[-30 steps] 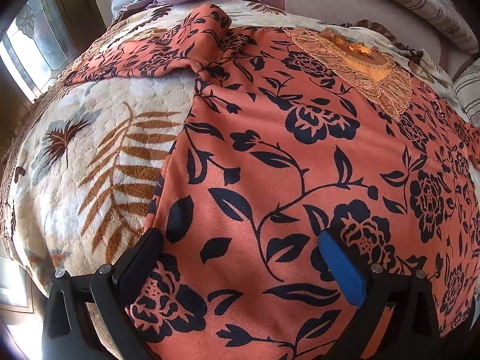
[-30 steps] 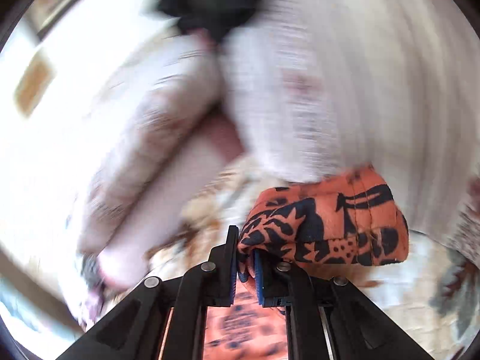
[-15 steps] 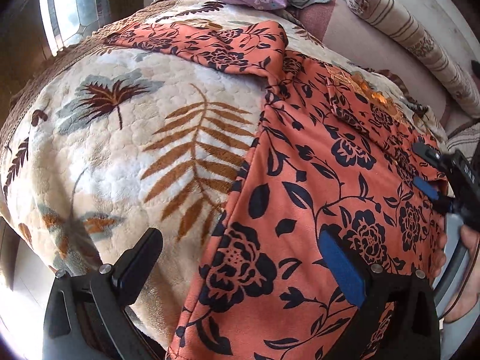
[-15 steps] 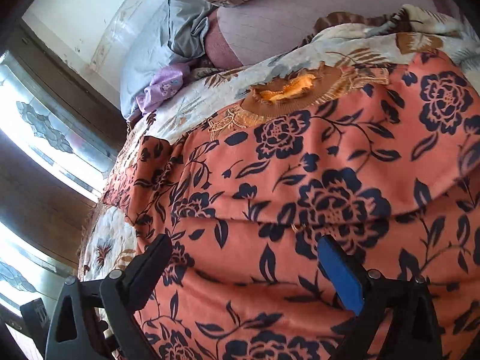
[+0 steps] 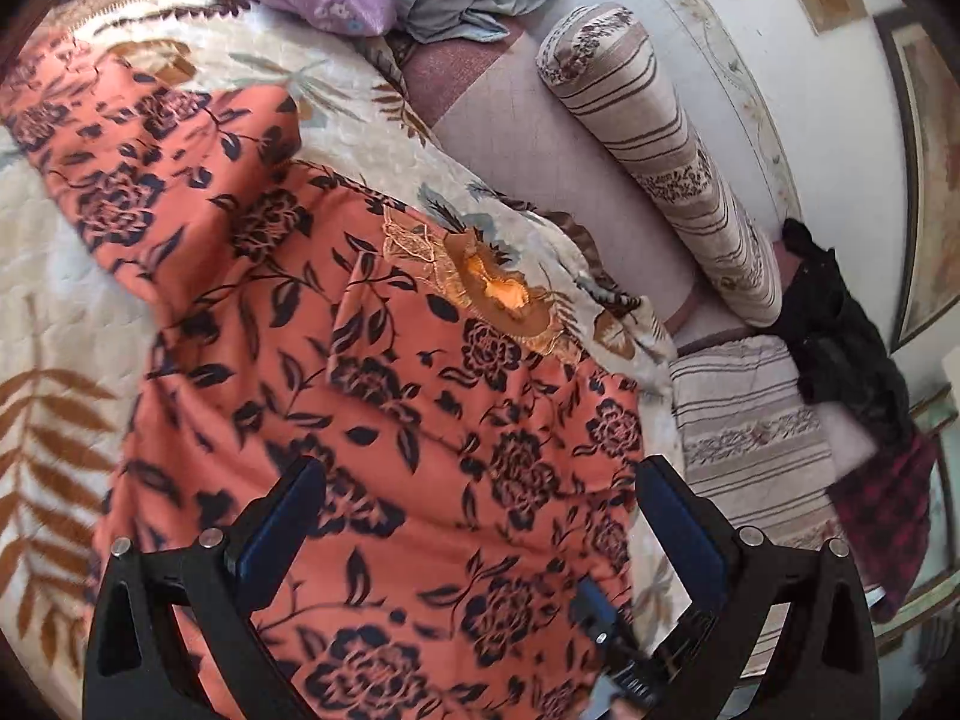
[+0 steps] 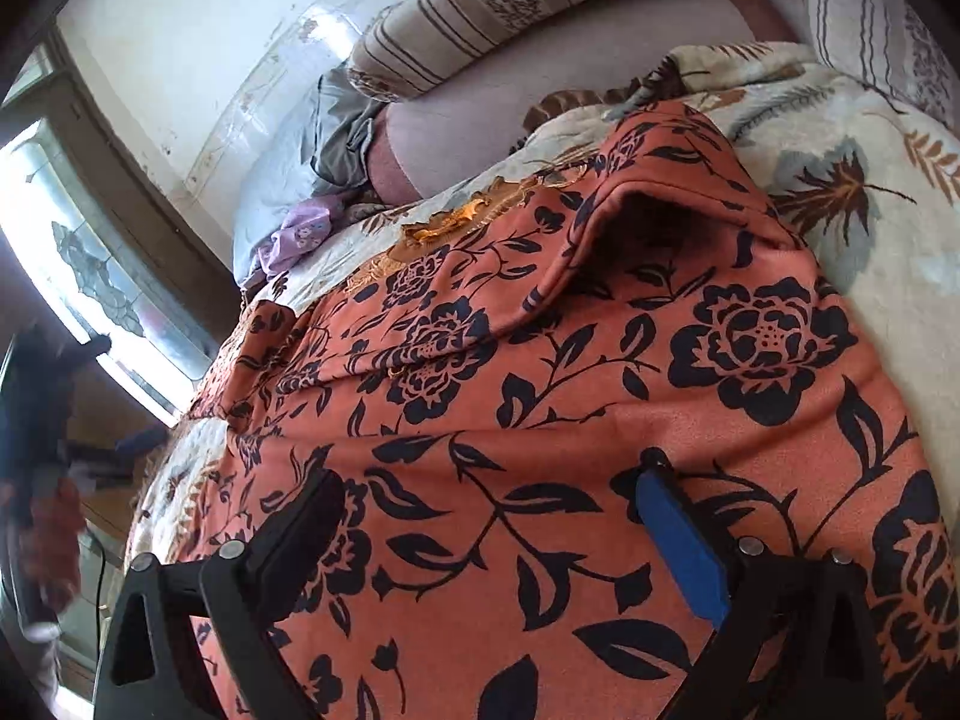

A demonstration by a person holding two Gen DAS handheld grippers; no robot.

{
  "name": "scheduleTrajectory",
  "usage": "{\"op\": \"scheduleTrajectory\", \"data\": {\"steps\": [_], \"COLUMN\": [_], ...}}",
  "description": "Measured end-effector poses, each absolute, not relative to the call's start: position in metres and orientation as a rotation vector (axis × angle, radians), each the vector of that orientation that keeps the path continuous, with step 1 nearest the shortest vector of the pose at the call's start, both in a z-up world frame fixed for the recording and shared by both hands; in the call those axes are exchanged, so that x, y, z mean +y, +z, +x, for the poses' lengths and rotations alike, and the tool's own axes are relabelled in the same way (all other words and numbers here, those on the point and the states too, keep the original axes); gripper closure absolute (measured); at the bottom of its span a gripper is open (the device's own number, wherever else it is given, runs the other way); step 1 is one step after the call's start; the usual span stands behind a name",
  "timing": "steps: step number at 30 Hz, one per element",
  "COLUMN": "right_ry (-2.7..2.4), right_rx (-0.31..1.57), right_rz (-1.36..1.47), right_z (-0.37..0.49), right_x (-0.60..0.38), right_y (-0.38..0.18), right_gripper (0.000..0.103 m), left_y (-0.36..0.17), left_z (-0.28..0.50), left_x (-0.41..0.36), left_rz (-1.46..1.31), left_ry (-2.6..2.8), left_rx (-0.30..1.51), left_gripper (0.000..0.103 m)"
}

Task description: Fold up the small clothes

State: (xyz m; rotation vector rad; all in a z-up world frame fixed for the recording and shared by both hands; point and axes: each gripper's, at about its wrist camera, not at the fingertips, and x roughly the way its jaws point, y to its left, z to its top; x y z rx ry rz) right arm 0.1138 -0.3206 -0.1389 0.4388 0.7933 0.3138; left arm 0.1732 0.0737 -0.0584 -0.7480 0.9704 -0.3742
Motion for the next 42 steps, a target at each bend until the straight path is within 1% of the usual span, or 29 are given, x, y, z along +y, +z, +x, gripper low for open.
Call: {"op": "scheduleTrajectory", "data": {"steps": [2, 5, 11, 14, 15, 16, 17, 18, 20, 22, 26, 28, 30, 33, 34, 35, 40, 42], "right_ry": [0.328, 0.345, 0.346, 0.348, 0.349, 0.349, 0.350, 0.350, 0.349, 0.349, 0.351, 0.351, 0.350, 0.349, 0.350, 0.350, 0.347, 0.351], "right_rx": [0.790, 0.770, 0.765, 0.762, 0.761, 0.760, 0.760, 0.760, 0.760, 0.759, 0.756, 0.755, 0.756, 0.763, 0.762, 0.762, 0.767, 0.762], "right_rz": [0.455, 0.484, 0.480, 0.482, 0.483, 0.483, 0.484, 0.486, 0.487, 0.488, 0.489, 0.490, 0.485, 0.479, 0.481, 0.481, 0.474, 0.480], "right_z": [0.115, 0.114, 0.115, 0.114, 0.114, 0.114, 0.114, 0.114, 0.114, 0.114, 0.113, 0.113, 0.113, 0.114, 0.114, 0.114, 0.116, 0.116], "right_x": [-0.323, -0.327, -0.325, -0.325, -0.325, -0.325, -0.325, -0.325, -0.325, -0.325, -0.326, -0.325, -0.324, -0.323, -0.323, -0.323, -0.320, -0.321], "right_y": [-0.141, -0.143, -0.144, -0.143, -0.143, -0.143, -0.143, -0.143, -0.142, -0.143, -0.143, -0.143, -0.143, -0.143, -0.143, -0.143, -0.143, -0.144], "right_gripper": [0.003, 0.003, 0.002, 0.002, 0.002, 0.002, 0.002, 0.002, 0.002, 0.002, 0.002, 0.002, 0.002, 0.001, 0.001, 0.001, 0.001, 0.001], "left_y": [-0.075, -0.098, -0.128, -0.126, -0.125, -0.124, -0.124, -0.127, -0.129, -0.115, -0.048, -0.031, -0.052, -0.122, -0.139, -0.139, -0.127, -0.119], "left_z": [0.200, 0.228, 0.242, 0.245, 0.247, 0.248, 0.250, 0.253, 0.255, 0.251, 0.222, 0.205, 0.209, 0.224, 0.224, 0.221, 0.223, 0.219], "left_x": [0.073, 0.072, 0.063, 0.050, 0.046, 0.043, 0.040, 0.039, 0.042, 0.044, 0.042, 0.049, 0.055, 0.074, 0.081, 0.086, 0.083, 0.086], "left_rz": [-0.802, -0.804, -0.765, -0.684, -0.663, -0.649, -0.628, -0.599, -0.609, -0.591, -0.452, -0.408, -0.383, -0.412, -0.457, -0.478, -0.422, -0.429], "left_ry": [-0.351, -0.259, -0.186, -0.182, -0.183, -0.185, -0.173, -0.149, -0.140, -0.136, -0.158, -0.136, -0.115, -0.018, -0.029, -0.046, -0.047, -0.040], "left_rx": [1.016, 1.068, 1.106, 1.107, 1.114, 1.115, 1.132, 1.165, 1.186, 1.145, 0.909, 0.821, 0.871, 1.079, 1.097, 1.050, 1.072, 1.040], "left_gripper": [0.007, 0.015, 0.015, 0.015, 0.017, 0.025, 0.053, 0.087, 0.087, 0.089, 0.089, 0.089, 0.088, 0.088, 0.088, 0.086, 0.083, 0.080]}}
